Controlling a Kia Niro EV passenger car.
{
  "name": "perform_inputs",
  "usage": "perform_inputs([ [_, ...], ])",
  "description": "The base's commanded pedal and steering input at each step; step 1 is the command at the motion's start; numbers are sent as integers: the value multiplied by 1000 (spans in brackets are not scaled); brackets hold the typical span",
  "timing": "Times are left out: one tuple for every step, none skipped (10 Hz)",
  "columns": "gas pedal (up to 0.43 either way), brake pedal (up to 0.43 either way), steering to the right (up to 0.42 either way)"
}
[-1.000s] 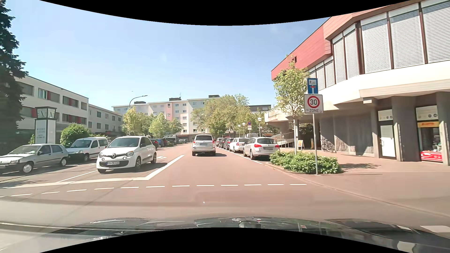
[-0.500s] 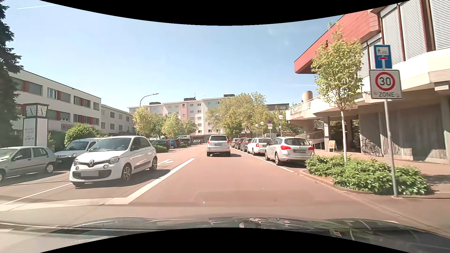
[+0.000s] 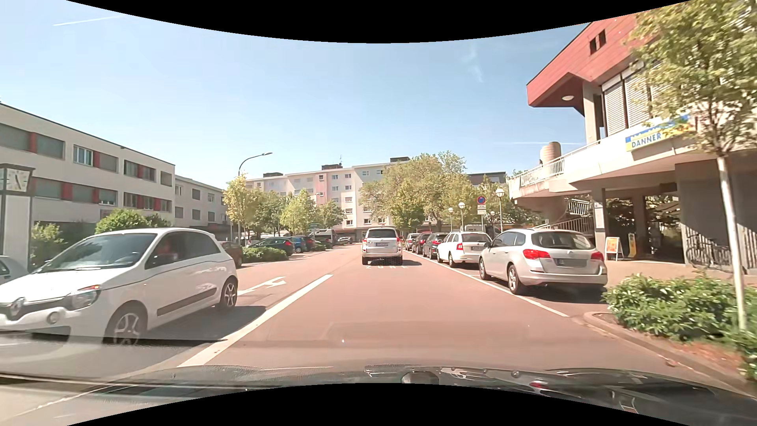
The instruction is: Follow the waypoints while adhering to traffic rules and regulations
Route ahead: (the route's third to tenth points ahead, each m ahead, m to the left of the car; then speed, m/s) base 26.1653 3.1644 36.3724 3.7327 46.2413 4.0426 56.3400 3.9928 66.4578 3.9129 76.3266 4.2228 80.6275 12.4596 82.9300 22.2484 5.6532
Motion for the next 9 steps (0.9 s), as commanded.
perform_inputs([
  [67, 0, -29],
  [59, 0, -21],
  [59, 0, -15],
  [59, 0, -10],
  [59, 0, -8],
  [59, 0, -8],
  [59, 0, -7],
  [59, 0, -6],
  [59, 0, -6],
])
